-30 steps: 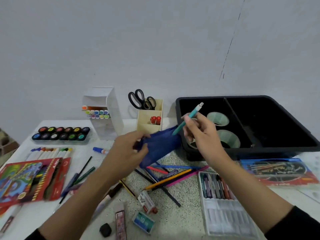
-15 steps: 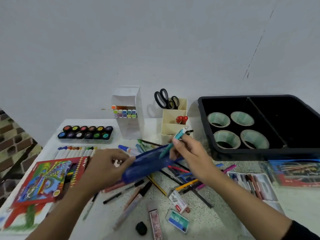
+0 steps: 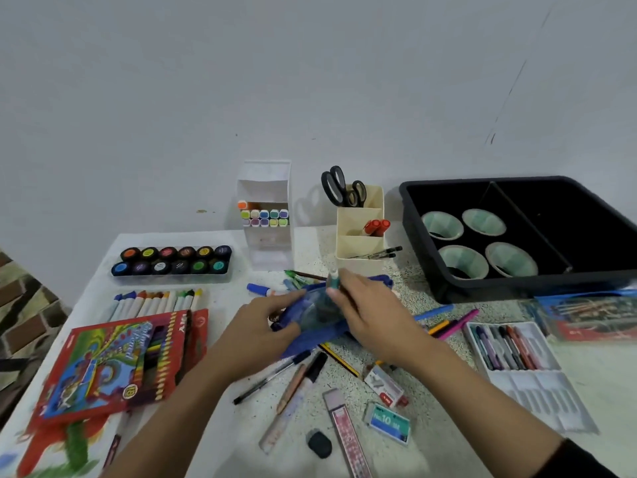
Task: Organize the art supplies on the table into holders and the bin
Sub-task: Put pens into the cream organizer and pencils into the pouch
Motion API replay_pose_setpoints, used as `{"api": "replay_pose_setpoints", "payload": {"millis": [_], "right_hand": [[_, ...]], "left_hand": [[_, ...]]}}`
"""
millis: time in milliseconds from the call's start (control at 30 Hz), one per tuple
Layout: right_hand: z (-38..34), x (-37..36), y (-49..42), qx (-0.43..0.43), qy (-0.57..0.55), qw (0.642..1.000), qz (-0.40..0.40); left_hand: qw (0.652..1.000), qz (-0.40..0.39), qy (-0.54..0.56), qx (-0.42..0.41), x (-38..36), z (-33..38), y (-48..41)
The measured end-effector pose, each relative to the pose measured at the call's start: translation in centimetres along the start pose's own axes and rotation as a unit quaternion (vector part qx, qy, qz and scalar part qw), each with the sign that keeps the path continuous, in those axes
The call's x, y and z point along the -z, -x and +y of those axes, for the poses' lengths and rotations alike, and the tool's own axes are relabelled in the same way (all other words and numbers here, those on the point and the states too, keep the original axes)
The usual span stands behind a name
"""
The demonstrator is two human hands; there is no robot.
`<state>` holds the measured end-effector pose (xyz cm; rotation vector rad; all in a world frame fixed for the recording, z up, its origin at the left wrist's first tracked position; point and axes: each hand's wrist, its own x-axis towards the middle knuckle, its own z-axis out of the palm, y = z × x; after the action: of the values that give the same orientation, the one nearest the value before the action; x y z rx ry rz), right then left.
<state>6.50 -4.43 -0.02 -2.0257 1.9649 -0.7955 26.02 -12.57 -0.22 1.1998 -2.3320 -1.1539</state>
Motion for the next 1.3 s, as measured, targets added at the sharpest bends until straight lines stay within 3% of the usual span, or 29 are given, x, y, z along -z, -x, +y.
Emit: {"api": "replay_pose_setpoints", "payload": {"millis": [133, 300, 433, 533, 633, 767, 833, 1100, 1200, 1300], "right_hand": [[-0.2, 1.1, -0.6, 0.01, 0.172, 0.985, 0.005], [-0.9, 2.2, -2.0, -0.003, 0.245, 0.969, -0.037], [-2.1, 0.9, -3.2, 0.013, 0.174, 0.983, -0.059], [-2.3, -0.1, -3.1, 0.028, 0.0, 0.999, 0.03], [-1.2, -0.8, -1.8, -0.018, -0.065, 0.995, 0.078], [-0.4, -2.7, -0.2, -0.088, 0.029, 0.992, -0.086], [-0.7, -3.9, 0.1, -0.083, 0.101, 0.984, -0.123], [-1.7, -6.8, -0.6, -0.082, 0.196, 0.971, -0.113], [-1.5, -6.4, -0.8, -0.091, 0.15, 0.98, -0.096], [-1.4, -4.8, -1.3, -0.088, 0.031, 0.992, -0.08]], "left_hand": [[1.0, 0.015, 0.005, -0.022, 2.3, 0.2, 0.3], [0.998, 0.058, 0.029, -0.017, 5.4, -0.5, 0.5], [0.995, 0.084, 0.053, -0.008, 6.1, -1.4, 0.9], [0.991, 0.112, 0.065, 0.005, 6.4, -2.7, 1.1], [0.989, 0.13, 0.074, 0.02, 6.7, -4.1, 1.3], [0.988, 0.135, 0.059, 0.044, 7.1, -5.9, 1.4], [0.989, 0.127, 0.057, 0.05, 7.3, -6.7, 1.2], [0.993, 0.106, -0.001, 0.046, 8.2, -7.1, 0.8], [0.994, 0.089, -0.047, 0.05, 8.6, -7.3, 0.9], [0.994, 0.072, -0.068, 0.052, 8.8, -7.3, 0.9]]}}
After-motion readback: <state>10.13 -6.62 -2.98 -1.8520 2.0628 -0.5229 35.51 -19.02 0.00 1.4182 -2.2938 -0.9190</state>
